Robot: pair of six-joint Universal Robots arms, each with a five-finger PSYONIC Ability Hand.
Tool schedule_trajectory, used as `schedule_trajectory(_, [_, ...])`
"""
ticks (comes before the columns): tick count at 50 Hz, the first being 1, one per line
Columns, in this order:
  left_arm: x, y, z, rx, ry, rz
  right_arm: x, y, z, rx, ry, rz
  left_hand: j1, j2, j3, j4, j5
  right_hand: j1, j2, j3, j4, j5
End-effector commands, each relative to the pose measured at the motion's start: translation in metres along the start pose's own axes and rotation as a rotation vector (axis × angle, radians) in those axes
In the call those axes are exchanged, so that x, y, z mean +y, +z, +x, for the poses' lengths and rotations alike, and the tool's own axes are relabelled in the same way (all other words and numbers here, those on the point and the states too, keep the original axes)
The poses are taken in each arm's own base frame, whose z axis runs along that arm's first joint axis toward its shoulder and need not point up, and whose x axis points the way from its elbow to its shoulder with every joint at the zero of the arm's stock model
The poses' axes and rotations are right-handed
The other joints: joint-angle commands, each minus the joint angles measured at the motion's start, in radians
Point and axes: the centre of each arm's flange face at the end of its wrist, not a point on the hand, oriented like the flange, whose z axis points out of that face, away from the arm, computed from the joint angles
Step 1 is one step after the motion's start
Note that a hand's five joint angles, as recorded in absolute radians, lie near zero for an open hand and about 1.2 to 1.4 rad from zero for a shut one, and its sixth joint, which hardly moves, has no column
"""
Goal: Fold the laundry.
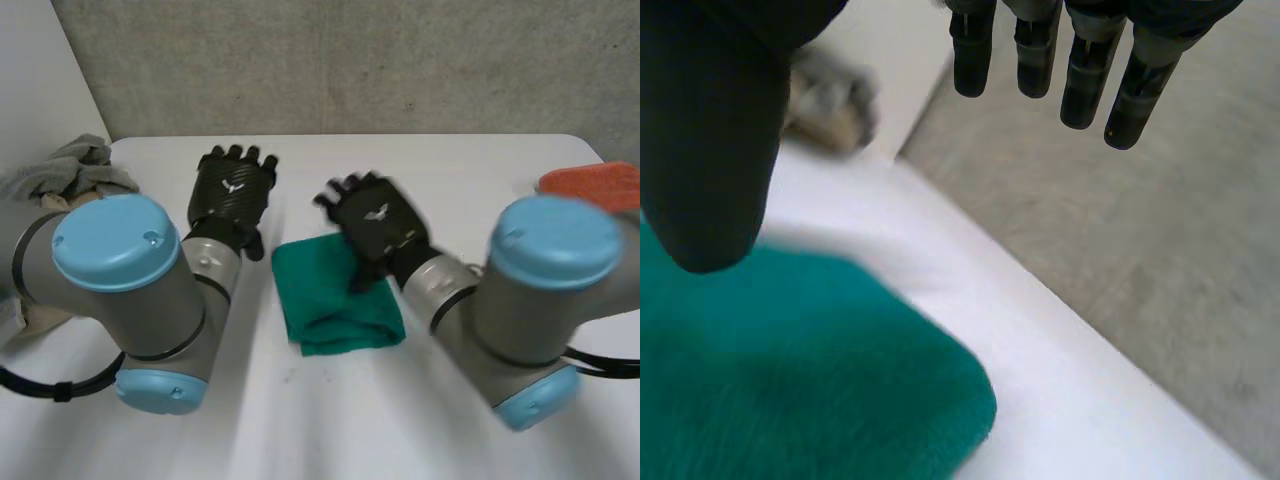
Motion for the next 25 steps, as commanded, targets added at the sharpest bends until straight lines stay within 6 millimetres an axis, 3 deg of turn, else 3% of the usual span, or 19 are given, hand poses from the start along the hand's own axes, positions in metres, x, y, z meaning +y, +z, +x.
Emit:
schedule_trajectory(1, [-0.025,-0.003,0.027,0.11,-0.061,0.09,-0.012,-0.005,0.057,0.092,0.356,-0.032,0.001,-0.016,-0.024,-0.014,-0.032,-0.028,-0.045,-0.042,-0.06,-0.071])
schedule_trajectory(5, [-0.015,-0.002,0.041,0.18,-0.064,0.055,0.0,0.002,0.063,0.074,0.382,-0.12,0.003,-0.013,-0.021,-0.011,-0.029,-0.028,-0.045,-0.042,-0.06,-0.071])
schedule_trajectory(8, [0.002,-0.002,0.049,0.203,-0.05,-0.021,0.023,0.015,0.06,0.053,0.391,-0.21,0.009,-0.007,-0.015,-0.005,-0.023,-0.028,-0.045,-0.042,-0.06,-0.071])
schedule_trajectory(18, [0.051,-0.012,0.054,0.221,0.03,-0.283,0.079,0.034,0.05,0.01,0.298,-0.392,0.001,-0.016,-0.024,-0.014,-0.032,-0.028,-0.045,-0.042,-0.06,-0.071])
schedule_trajectory(21, [0.056,-0.014,0.055,0.231,0.038,-0.309,0.085,0.034,0.048,-0.003,0.262,-0.42,0.003,-0.013,-0.021,-0.011,-0.029,-0.028,-0.045,-0.042,-0.06,-0.071])
schedule_trajectory(25, [0.05,-0.012,0.053,0.234,0.034,-0.297,0.079,0.033,0.051,-0.003,0.188,-0.417,0.003,-0.013,-0.021,-0.011,-0.029,-0.028,-0.045,-0.042,-0.06,-0.071])
